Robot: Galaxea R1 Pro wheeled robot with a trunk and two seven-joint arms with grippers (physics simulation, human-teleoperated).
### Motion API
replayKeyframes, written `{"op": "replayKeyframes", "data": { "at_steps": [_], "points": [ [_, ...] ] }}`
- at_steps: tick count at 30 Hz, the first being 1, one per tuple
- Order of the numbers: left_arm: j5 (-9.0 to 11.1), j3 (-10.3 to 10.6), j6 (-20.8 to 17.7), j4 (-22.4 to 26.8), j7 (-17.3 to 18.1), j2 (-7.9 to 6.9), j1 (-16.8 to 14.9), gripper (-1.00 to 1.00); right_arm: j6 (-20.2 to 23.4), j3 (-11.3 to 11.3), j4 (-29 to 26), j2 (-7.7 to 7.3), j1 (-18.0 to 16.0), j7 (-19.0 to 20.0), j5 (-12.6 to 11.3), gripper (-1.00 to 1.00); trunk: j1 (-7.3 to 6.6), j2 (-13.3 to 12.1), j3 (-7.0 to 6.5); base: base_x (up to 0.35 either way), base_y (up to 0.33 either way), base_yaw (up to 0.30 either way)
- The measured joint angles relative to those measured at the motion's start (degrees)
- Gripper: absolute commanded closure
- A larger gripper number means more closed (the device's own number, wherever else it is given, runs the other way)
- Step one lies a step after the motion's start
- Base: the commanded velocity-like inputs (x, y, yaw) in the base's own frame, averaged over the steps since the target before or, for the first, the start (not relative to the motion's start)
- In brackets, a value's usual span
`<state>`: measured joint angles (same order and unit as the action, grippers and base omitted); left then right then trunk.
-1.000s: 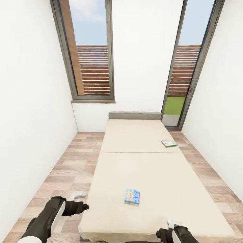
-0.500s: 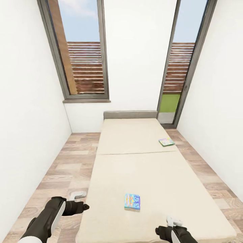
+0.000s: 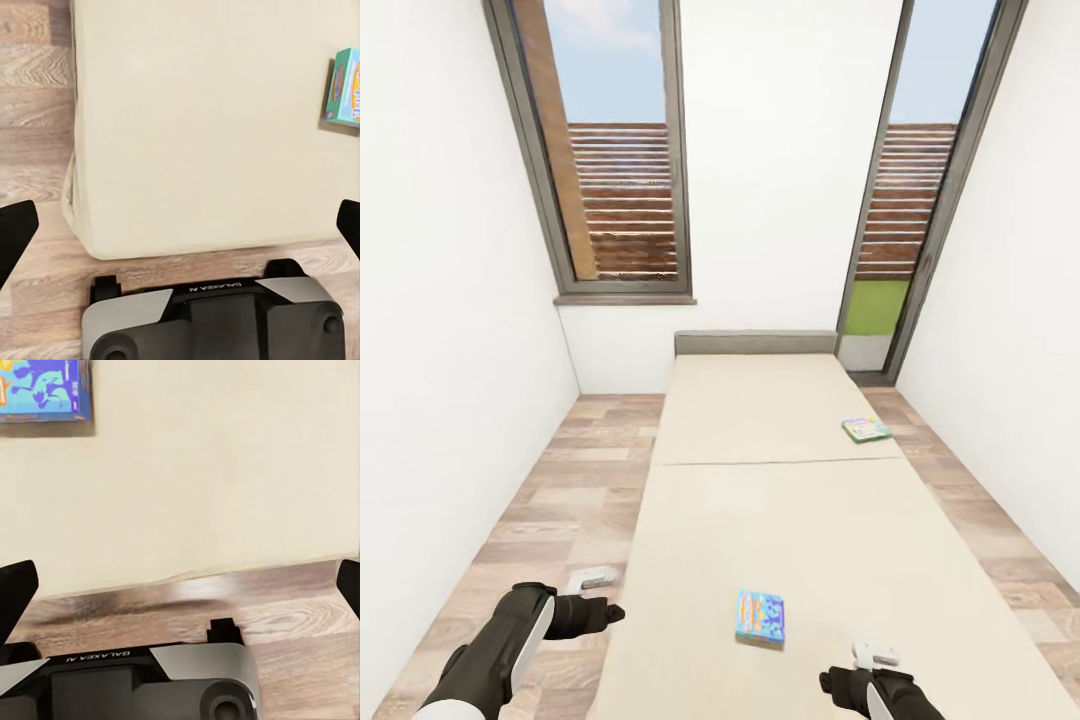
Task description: Put all the toys in the child's room - the three board games (two on the bed and one on the table), the two jigsaw puzzles on the table, and the tennis ball on the table - inside the toy box on the table in the child's room.
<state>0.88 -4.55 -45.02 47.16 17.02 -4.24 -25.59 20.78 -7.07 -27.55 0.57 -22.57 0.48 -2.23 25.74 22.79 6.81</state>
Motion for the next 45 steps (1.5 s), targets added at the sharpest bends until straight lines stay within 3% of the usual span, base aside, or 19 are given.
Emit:
{"op": "replayKeyframes", "data": {
  "at_steps": [9,45],
  "points": [
    [-0.01,0.1,0.05,-0.01,-0.05,0.0,0.0,-1.0,0.0,0.0,-0.01,0.02,0.0,0.01,0.0,-1.0,-0.02,0.01,0.0,0.143,0.0,0.129],
    [-0.01,0.58,0.08,0.08,0.0,0.01,0.04,-1.0,-0.45,-0.01,2.52,0.0,0.02,-0.08,0.07,-1.0,0.0,0.0,0.0,0.061,0.042,0.002]
  ]
}}
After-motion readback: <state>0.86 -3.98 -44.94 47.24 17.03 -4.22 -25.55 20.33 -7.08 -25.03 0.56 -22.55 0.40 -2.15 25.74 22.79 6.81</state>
